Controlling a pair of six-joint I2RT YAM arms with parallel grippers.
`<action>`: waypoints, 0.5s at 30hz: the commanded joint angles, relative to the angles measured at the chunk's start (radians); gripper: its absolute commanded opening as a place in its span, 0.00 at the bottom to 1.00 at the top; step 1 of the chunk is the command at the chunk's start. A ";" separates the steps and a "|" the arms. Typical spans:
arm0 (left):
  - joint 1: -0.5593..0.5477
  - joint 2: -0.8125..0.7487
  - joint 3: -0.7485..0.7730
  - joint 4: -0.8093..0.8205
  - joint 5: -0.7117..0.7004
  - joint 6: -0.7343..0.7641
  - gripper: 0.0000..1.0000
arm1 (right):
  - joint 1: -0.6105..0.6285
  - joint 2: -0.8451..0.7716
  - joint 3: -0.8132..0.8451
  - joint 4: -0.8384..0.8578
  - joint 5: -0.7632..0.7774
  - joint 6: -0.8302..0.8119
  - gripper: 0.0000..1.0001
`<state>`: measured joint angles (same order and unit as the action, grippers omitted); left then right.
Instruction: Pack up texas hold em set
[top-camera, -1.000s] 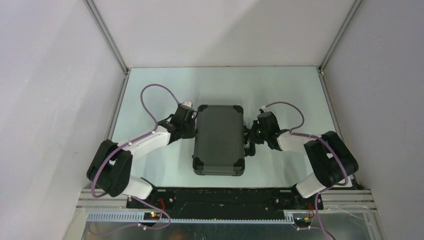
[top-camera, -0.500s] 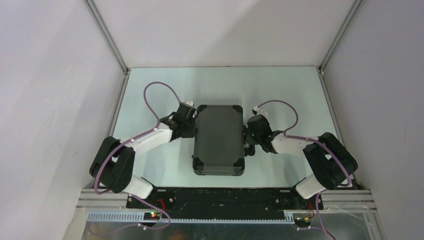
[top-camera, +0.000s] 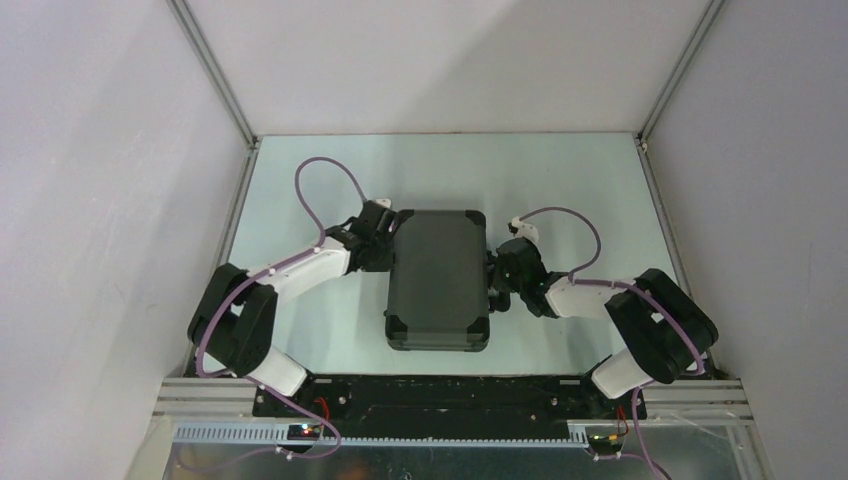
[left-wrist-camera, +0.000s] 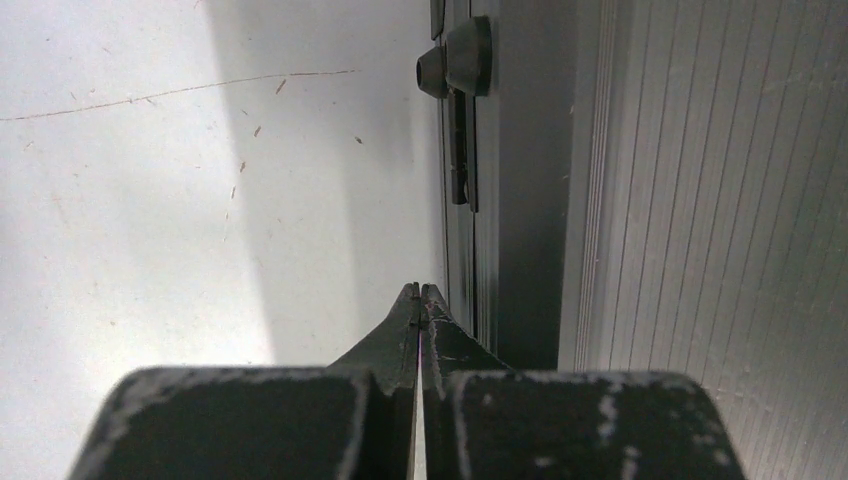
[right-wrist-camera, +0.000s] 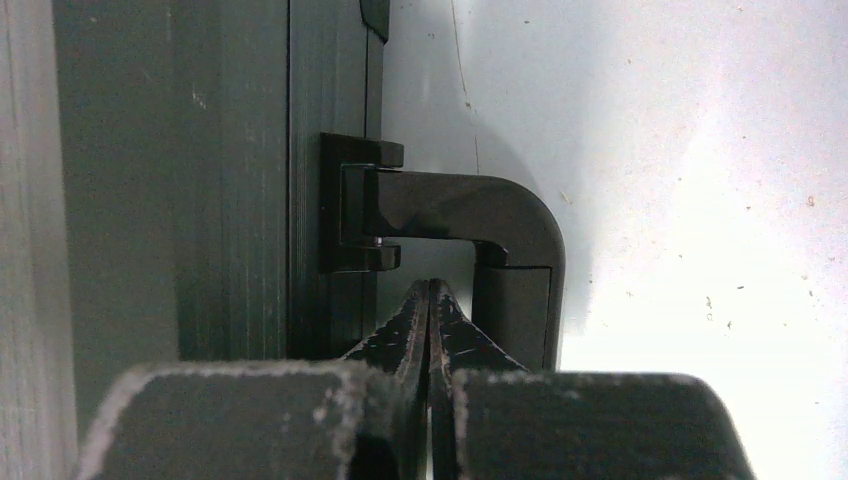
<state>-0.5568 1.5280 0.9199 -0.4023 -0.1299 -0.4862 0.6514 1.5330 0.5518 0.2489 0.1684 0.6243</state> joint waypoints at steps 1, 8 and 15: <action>-0.117 0.042 0.059 0.241 0.269 -0.105 0.00 | 0.174 0.003 -0.021 -0.014 -0.606 0.139 0.00; -0.131 0.064 0.090 0.241 0.284 -0.091 0.00 | 0.145 -0.179 0.003 -0.216 -0.568 0.091 0.00; -0.151 0.076 0.111 0.241 0.285 -0.091 0.00 | 0.123 -0.134 -0.002 -0.142 -0.621 0.104 0.00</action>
<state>-0.5629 1.5646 0.9676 -0.4370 -0.1452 -0.4435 0.6720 1.3376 0.5499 0.0334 0.0948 0.6186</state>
